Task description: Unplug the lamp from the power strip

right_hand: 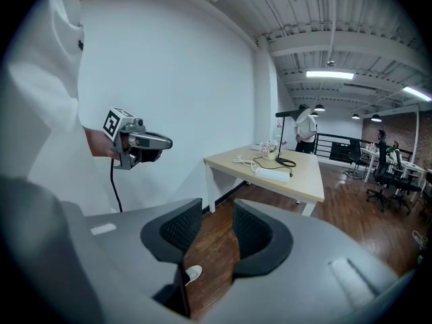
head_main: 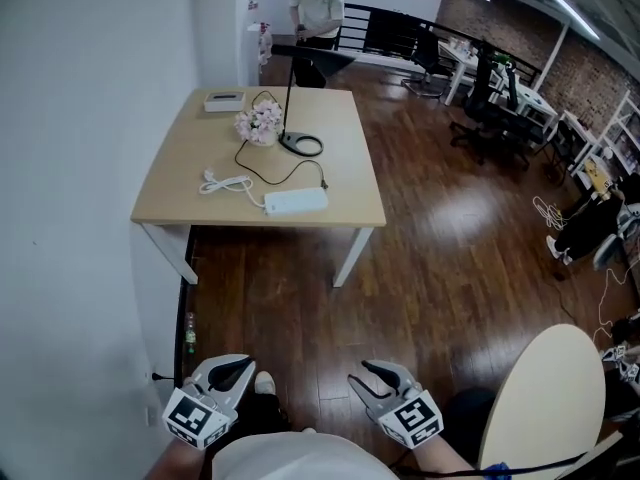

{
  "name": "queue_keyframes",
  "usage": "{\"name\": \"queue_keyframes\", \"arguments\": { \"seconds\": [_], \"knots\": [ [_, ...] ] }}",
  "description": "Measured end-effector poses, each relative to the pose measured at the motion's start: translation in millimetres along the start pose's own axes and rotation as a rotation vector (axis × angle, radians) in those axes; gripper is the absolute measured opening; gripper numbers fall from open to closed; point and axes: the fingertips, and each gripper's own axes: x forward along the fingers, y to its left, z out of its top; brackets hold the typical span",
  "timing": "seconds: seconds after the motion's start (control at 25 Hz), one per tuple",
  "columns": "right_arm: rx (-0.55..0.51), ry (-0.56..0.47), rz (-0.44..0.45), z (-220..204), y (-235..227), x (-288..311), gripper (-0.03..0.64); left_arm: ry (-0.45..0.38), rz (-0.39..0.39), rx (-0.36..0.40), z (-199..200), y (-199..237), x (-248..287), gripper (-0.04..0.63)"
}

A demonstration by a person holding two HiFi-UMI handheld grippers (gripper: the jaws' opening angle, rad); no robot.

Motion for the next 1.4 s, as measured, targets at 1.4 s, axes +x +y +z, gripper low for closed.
{"name": "queue_keyframes", "arguments": {
  "seconds": [1.4],
  "knots": [
    [-0.012, 0.010, 0.080, -24, 60, -45, 0.146, 0.075, 0.023, -0.007, -20, -58, -39, 0.006]
  ]
}}
